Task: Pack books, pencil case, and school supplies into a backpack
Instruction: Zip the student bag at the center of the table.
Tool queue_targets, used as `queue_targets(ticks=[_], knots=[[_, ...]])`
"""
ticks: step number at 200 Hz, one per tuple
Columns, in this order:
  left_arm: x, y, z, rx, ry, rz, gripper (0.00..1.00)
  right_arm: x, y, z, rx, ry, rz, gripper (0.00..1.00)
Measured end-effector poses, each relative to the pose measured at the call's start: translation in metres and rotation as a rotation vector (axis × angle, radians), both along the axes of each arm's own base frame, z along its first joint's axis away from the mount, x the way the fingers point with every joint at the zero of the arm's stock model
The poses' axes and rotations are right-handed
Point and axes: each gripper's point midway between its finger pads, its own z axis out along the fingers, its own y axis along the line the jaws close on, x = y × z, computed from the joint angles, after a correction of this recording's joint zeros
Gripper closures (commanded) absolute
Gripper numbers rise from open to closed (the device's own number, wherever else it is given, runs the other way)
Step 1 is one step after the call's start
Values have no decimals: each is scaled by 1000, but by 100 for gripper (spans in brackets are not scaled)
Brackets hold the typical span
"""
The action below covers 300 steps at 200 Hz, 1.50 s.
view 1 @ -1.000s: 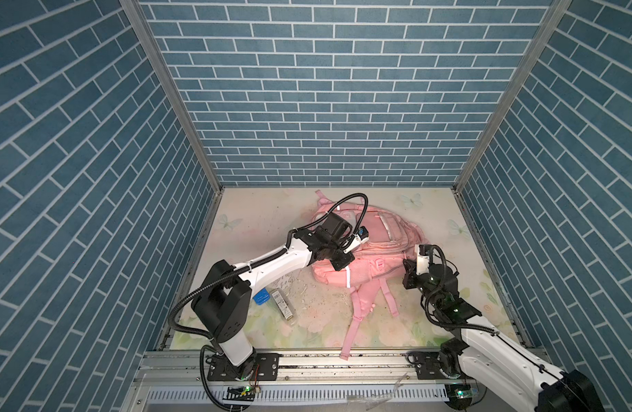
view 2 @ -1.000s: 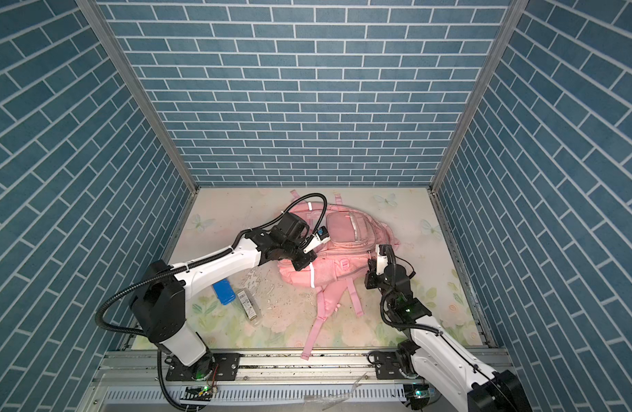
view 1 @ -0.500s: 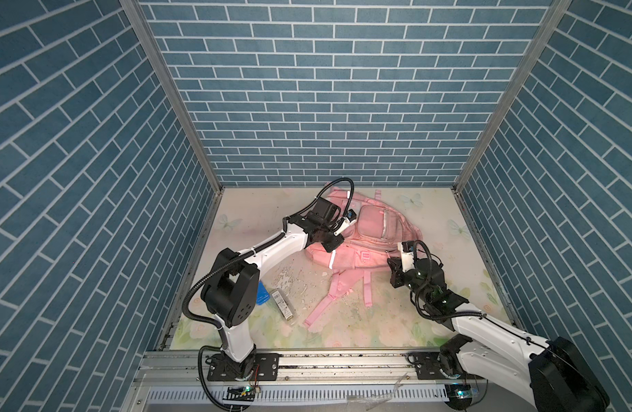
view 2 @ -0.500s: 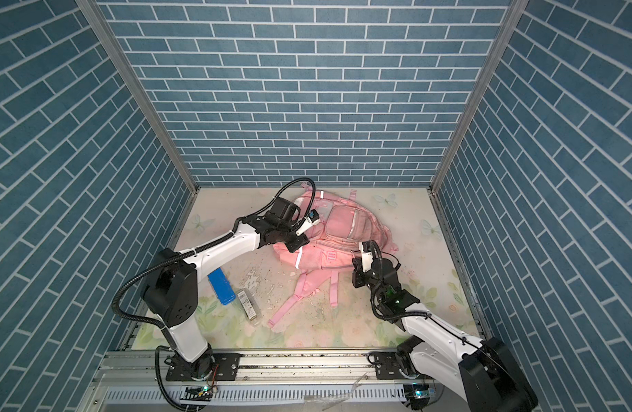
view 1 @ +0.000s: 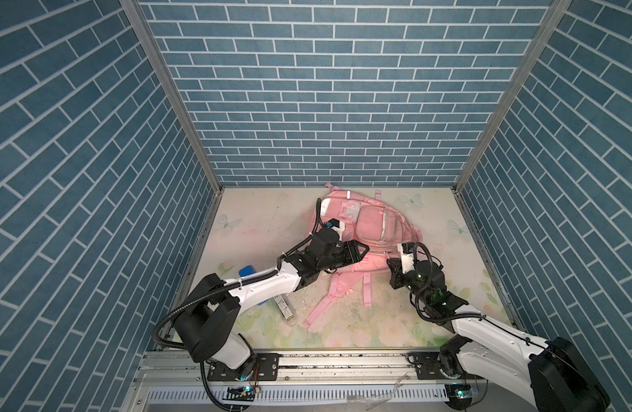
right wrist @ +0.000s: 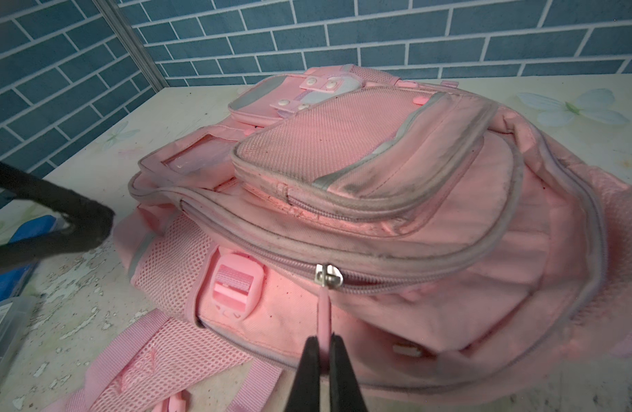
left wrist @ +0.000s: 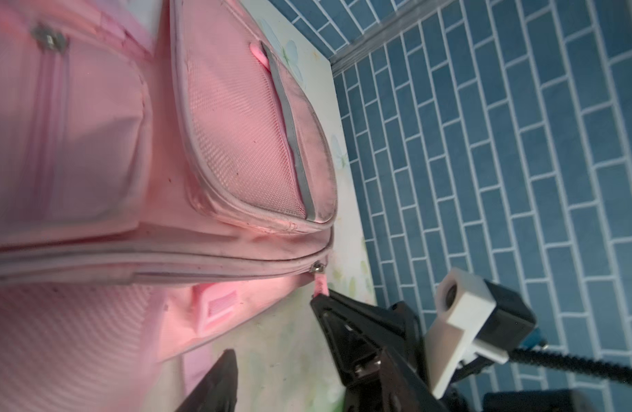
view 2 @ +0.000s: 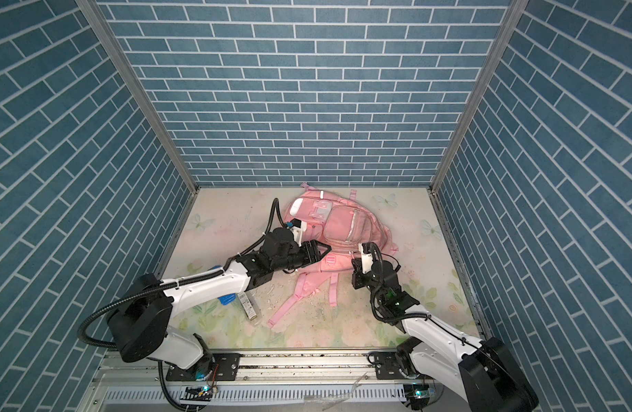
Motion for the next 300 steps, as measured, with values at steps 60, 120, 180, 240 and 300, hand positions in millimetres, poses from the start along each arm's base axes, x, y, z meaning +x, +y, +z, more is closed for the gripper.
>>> queue_targets(ticks=[60, 120, 180, 240, 300], knots=[[-25, -42, -7, -234, 224, 117, 37, -2, 1, 1, 14, -12, 12, 100], [-4, -36, -38, -244, 292, 295, 40, -4, 3, -3, 17, -7, 25, 100], [19, -55, -63, -186, 307, 341, 45, -5, 4, -3, 20, -5, 33, 100], [44, -60, -62, -107, 248, 382, 61, -5, 5, -7, 14, 5, 37, 100], [40, -60, -77, -66, 259, 358, 98, -5, -1, -13, -9, 25, 11, 100]])
